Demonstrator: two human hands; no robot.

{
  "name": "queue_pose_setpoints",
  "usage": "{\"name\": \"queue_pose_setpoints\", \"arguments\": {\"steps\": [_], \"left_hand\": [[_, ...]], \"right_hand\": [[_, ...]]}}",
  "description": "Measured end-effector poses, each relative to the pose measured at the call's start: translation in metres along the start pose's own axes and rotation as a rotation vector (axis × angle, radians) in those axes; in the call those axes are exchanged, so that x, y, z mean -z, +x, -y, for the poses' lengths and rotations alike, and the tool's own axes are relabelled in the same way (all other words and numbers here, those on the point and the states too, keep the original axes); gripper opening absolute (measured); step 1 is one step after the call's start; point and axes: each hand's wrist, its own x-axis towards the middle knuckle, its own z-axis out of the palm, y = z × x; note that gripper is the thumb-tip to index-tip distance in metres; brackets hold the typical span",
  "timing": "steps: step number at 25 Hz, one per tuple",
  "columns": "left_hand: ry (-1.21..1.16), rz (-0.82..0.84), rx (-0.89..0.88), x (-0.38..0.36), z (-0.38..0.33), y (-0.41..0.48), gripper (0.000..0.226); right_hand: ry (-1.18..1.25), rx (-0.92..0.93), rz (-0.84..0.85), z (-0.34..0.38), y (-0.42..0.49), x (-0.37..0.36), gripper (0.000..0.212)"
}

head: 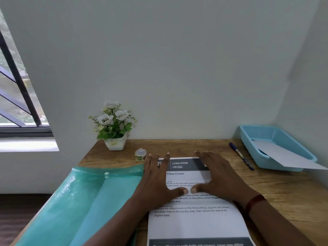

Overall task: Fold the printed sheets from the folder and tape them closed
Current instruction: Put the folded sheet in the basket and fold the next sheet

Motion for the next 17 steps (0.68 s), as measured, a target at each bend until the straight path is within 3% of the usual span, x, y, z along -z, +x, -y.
{"name": "queue_pose_setpoints", "arguments": {"steps": [8,12,17], "left_hand": [[0.051,-0.148,-0.068,0.008,-0.009,-0.003,0.126],[0.121,-0.181,-0.056,0.011,-0.012,-0.005,0.123],[0.301,-0.215,-0.028,0.015,-0.029,-0.014,0.106]], "right_hand": [[-0.045,0.095,-0.172,-0.005,0.002,-0.001,0.098],[0.000,0.181,-0.298,-0.008,0.003,0.002,0.068],[-0.048,0.226,-0.321,-0.005,-0.002,0.007,0.023]]}}
